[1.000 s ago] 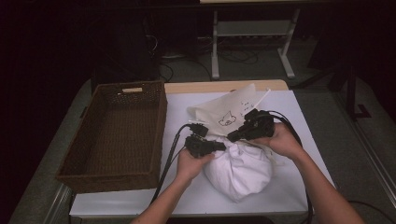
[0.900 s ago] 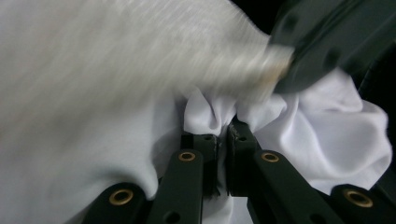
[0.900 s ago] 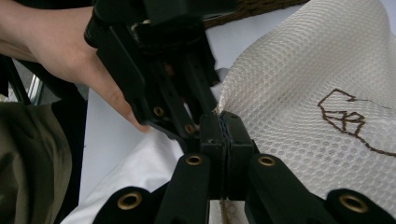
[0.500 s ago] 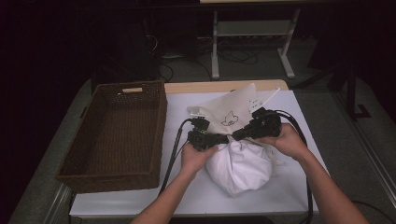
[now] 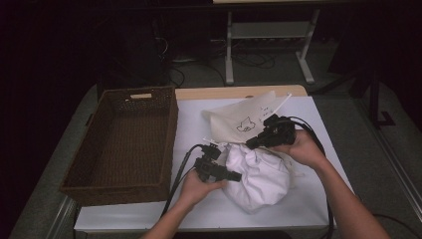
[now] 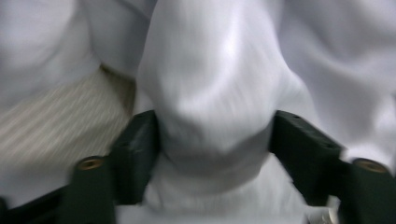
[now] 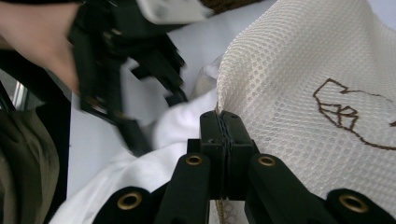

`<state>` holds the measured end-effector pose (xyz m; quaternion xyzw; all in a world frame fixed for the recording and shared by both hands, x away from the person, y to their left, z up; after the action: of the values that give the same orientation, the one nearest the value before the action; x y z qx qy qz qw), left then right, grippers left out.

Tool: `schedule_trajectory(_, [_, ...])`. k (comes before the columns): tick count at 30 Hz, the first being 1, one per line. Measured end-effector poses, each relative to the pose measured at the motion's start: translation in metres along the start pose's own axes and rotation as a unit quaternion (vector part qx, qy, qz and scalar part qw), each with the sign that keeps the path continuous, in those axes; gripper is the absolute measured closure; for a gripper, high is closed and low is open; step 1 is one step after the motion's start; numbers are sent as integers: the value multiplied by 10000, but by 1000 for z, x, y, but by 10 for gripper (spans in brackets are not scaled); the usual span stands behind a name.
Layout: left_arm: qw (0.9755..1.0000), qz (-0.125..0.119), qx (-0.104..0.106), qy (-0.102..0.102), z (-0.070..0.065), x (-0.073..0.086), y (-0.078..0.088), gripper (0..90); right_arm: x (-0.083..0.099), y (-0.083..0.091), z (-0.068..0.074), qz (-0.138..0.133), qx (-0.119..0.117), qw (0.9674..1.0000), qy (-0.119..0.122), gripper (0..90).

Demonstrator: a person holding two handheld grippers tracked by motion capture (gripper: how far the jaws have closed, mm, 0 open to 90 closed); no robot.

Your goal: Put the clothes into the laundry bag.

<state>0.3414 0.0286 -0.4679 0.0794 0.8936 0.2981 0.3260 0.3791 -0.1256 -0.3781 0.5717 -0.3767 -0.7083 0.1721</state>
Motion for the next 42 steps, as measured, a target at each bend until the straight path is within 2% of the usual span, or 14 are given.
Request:
schedule_trajectory(3, [9988, -472, 125, 41, 1, -11, 0, 766, 2, -1, 4, 140, 36, 9999, 83, 886])
schedule_trajectory(6, [9988, -480, 42, -125, -2, -14, 5, 801, 2, 4, 6, 83, 4, 9999, 111, 887])
schedule_trajectory(11, [9961, -687, 261, -477, -30, -12, 34, 809, 2, 9, 20, 98, -66, 9994, 326, 887])
schedule_trajectory(16, [9947, -741, 385, -601, -43, -15, 34, 809, -6, 9, 37, -16, -347, 9983, 458, 887])
schedule_trajectory(20, [9937, -1005, 344, -363, -31, -25, 27, 809, -10, 11, 45, -113, -520, 9972, 529, 888])
schedule_trajectory(21, [9911, -1300, 272, -36, -17, -32, 19, 809, -12, 16, 45, -257, -602, 9967, 488, 888])
schedule_trajectory(22, [9911, -1300, 272, -36, -17, -32, 19, 808, -12, 16, 45, -257, -602, 9967, 488, 888])
schedule_trajectory(25, [9860, -1614, 145, 383, 3, -42, 10, 796, -8, 19, 32, -333, -477, 9976, 365, 888])
schedule_trajectory(27, [9874, -1551, 39, 309, 2, -42, 15, 759, -2, 19, 25, -230, -374, 9987, 247, 888])
schedule_trajectory(30, [9930, -1163, -202, 91, -5, -34, 30, 631, 5, 18, 17, -155, -245, 9994, 165, 887])
schedule_trajectory(32, [9935, -1097, -294, 16, -7, -32, 36, 512, 7, 18, 15, -137, -207, 9996, 119, 887])
schedule_trajectory(37, [9964, -698, -424, -245, -22, -17, 61, 384, 6, 13, 11, -57, -110, 9999, 121, 887])
schedule_trajectory(40, [9981, -461, -298, -268, -26, -8, 62, 343, 6, 11, 10, -35, -89, 9999, 116, 886])
schedule_trajectory(42, [9998, -146, 31, -131, -28, 3, 50, 310, 5, 8, 7, -20, -74, 9999, 104, 886])
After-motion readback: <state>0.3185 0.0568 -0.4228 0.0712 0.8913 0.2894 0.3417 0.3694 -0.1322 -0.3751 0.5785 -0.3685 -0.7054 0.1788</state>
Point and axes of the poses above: each handheld gripper's, and its own axes: y roughly backward along the jaws, x roughly out of its underside, z roughly to its left, the point moved 5 cm from there along -y, roughly forward along the jaws, and after that the axes turned 7 degrees about x, right-handed, at the moved point
